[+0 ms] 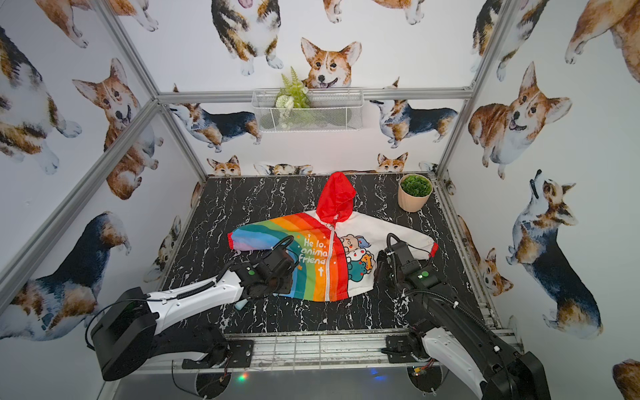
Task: Unzip the jacket
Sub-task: Flatten out the jacket at the center of the board.
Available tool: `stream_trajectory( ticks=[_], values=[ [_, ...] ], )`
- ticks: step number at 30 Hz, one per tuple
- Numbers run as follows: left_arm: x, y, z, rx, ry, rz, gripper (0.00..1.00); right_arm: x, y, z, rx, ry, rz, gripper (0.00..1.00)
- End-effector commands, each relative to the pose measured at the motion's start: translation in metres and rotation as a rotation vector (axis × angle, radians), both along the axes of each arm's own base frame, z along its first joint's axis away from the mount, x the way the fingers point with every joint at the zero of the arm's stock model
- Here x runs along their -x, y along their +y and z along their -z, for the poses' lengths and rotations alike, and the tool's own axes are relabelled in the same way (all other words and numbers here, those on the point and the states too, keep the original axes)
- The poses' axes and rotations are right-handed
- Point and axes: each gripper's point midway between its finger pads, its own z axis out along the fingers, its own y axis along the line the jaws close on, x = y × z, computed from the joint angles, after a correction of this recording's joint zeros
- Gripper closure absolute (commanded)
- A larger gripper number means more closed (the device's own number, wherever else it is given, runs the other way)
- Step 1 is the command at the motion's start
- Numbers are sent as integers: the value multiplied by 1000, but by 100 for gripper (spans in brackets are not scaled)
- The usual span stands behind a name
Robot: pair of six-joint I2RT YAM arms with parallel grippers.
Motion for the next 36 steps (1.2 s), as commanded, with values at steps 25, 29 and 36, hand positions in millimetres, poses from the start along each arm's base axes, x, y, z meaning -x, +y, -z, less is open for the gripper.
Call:
stream_trajectory(
  ticks=[25, 29, 36],
  values=[
    [6, -5, 24, 48, 50, -64, 69, 3, 56, 39, -220, 103, -174, 61],
    [3, -11, 4, 115, 7, -53, 97, 2, 56, 23, -236, 63, -175, 87],
    [1, -7, -50, 185, -88, -40, 100, 3, 39, -31, -204, -42, -130, 100]
  ],
)
